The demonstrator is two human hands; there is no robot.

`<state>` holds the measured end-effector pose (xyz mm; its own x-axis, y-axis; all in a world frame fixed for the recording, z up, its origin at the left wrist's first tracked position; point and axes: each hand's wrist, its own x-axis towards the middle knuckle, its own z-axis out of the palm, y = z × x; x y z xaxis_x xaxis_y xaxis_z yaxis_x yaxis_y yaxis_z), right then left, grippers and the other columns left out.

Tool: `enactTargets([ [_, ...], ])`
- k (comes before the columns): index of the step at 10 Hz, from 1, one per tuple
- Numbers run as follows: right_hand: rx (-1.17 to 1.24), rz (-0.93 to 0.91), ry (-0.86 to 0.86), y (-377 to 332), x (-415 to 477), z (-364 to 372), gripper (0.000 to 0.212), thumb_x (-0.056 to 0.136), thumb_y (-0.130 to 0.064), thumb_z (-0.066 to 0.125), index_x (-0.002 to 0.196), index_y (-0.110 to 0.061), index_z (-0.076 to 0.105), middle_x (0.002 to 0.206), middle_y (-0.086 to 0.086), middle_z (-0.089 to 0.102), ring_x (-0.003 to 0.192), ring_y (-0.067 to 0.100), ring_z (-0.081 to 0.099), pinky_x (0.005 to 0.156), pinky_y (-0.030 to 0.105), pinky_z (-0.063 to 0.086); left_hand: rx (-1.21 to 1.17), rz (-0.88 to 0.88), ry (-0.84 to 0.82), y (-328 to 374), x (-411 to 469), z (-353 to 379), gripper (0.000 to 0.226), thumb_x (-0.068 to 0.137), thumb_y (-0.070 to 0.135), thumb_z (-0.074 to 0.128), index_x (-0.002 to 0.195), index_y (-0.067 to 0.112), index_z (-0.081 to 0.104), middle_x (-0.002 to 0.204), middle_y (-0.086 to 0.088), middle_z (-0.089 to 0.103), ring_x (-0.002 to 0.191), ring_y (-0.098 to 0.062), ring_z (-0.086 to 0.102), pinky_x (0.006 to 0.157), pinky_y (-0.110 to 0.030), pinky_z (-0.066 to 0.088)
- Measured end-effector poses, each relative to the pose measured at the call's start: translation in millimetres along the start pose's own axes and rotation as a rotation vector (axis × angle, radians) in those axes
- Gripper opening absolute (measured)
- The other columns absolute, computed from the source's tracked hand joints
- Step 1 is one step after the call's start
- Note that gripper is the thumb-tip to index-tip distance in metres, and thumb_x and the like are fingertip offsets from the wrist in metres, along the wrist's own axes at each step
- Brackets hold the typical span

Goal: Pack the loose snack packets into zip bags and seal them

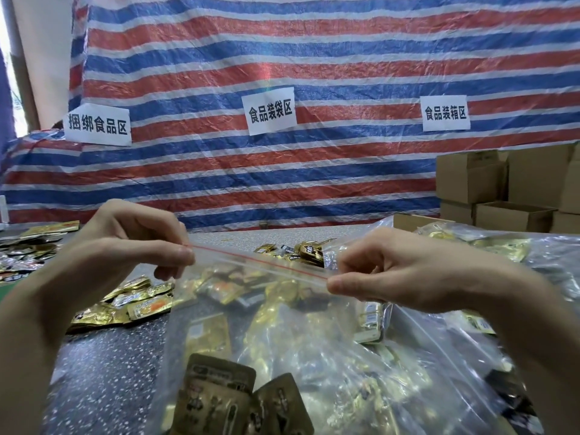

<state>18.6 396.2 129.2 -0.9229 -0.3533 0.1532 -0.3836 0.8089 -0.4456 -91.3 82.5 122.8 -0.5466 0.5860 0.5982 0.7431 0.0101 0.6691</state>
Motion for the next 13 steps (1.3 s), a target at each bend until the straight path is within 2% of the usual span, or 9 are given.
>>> enactTargets([
  [2, -0.086, 0.037, 0.018, 1, -16, -18, 0.046, 0.087, -0.060, 0.057, 0.055, -0.027, 0.054, 0.055, -0.010, 0.038, 0.053, 0.008, 0.035, 0.056, 0.038, 0.033, 0.080, -0.052, -0.012, 17, 8, 18, 0.024, 0.074, 0.029, 0.082, 0.076, 0.006, 0.075, 0.062, -0.015, 0.062, 0.054, -0.021, 0.057, 0.045, -0.023, 0.046],
  [4, -0.017, 0.149, 0.277, 13, -16, -25, 0.046, 0.084, -0.055, 0.060, 0.060, -0.016, 0.054, 0.055, -0.004, 0.041, 0.052, 0.014, 0.037, 0.055, 0.036, 0.034, 0.033, -0.108, 0.238, 13, 24, 56, 0.007, 0.082, 0.011, 0.071, 0.077, 0.006, 0.070, 0.057, -0.017, 0.064, 0.045, -0.024, 0.057, 0.038, -0.025, 0.045],
  [6, 0.013, 0.197, 0.758, 23, -3, -22, 0.037, 0.094, -0.035, 0.067, 0.069, -0.008, 0.064, 0.049, 0.004, 0.060, 0.042, 0.013, 0.056, 0.053, 0.034, 0.048, -0.186, -0.021, 0.495, -22, 49, 121, 0.016, 0.099, 0.006, 0.056, 0.089, 0.015, 0.065, 0.089, -0.006, 0.077, 0.084, -0.024, 0.074, 0.079, -0.036, 0.061],
  [7, 0.108, 0.226, 0.857, 26, 2, -17, 0.031, 0.096, -0.029, 0.067, 0.073, -0.008, 0.065, 0.054, -0.001, 0.068, 0.044, 0.013, 0.066, 0.057, 0.041, 0.059, -0.131, 0.040, 0.384, -41, 54, 142, 0.024, 0.100, 0.008, 0.053, 0.091, 0.026, 0.066, 0.097, 0.007, 0.073, 0.088, -0.010, 0.068, 0.076, -0.022, 0.056],
  [8, 0.099, 0.362, 0.737, 34, 11, -7, 0.026, 0.094, -0.024, 0.068, 0.072, -0.011, 0.068, 0.056, -0.003, 0.070, 0.047, 0.015, 0.069, 0.065, 0.047, 0.062, -0.184, -0.105, 0.166, -59, 53, 159, 0.029, 0.100, 0.003, 0.051, 0.098, 0.027, 0.067, 0.120, 0.009, 0.068, 0.111, -0.006, 0.063, 0.079, -0.015, 0.053],
  [9, 0.004, 0.525, 0.547, 45, 20, 3, 0.025, 0.087, -0.012, 0.062, 0.063, -0.008, 0.069, 0.058, 0.002, 0.072, 0.060, 0.021, 0.073, 0.072, 0.048, 0.062, -0.040, -0.252, -0.028, -80, 49, 169, 0.024, 0.101, 0.016, 0.052, 0.121, 0.028, 0.059, 0.132, 0.014, 0.059, 0.122, -0.002, 0.056, 0.099, -0.025, 0.051],
  [10, -0.005, 0.600, 0.375, 51, 20, 7, 0.025, 0.081, -0.006, 0.056, 0.062, -0.005, 0.071, 0.058, 0.005, 0.072, 0.062, 0.021, 0.073, 0.066, 0.040, 0.063, 0.100, -0.283, -0.123, -86, 45, 172, 0.026, 0.100, 0.026, 0.054, 0.119, 0.043, 0.053, 0.126, 0.030, 0.052, 0.118, 0.014, 0.049, 0.097, -0.015, 0.043],
  [11, 0.009, 0.612, 0.231, 50, 19, 8, 0.028, 0.086, -0.005, 0.057, 0.063, -0.005, 0.072, 0.058, 0.004, 0.072, 0.053, 0.014, 0.069, 0.051, 0.026, 0.056, 0.144, -0.303, -0.107, -88, 44, 172, 0.022, 0.099, 0.029, 0.056, 0.115, 0.044, 0.056, 0.123, 0.029, 0.055, 0.115, 0.015, 0.050, 0.102, -0.017, 0.042],
  [13, -0.052, 0.524, 0.292, 35, 19, 10, 0.012, 0.078, -0.019, 0.068, 0.073, -0.008, 0.073, 0.073, 0.006, 0.075, 0.077, 0.023, 0.073, 0.081, 0.045, 0.061, 0.144, -0.214, 0.022, -63, 43, 176, 0.016, 0.096, 0.025, 0.063, 0.086, 0.018, 0.073, 0.083, -0.001, 0.073, 0.077, -0.008, 0.065, 0.079, -0.037, 0.054],
])
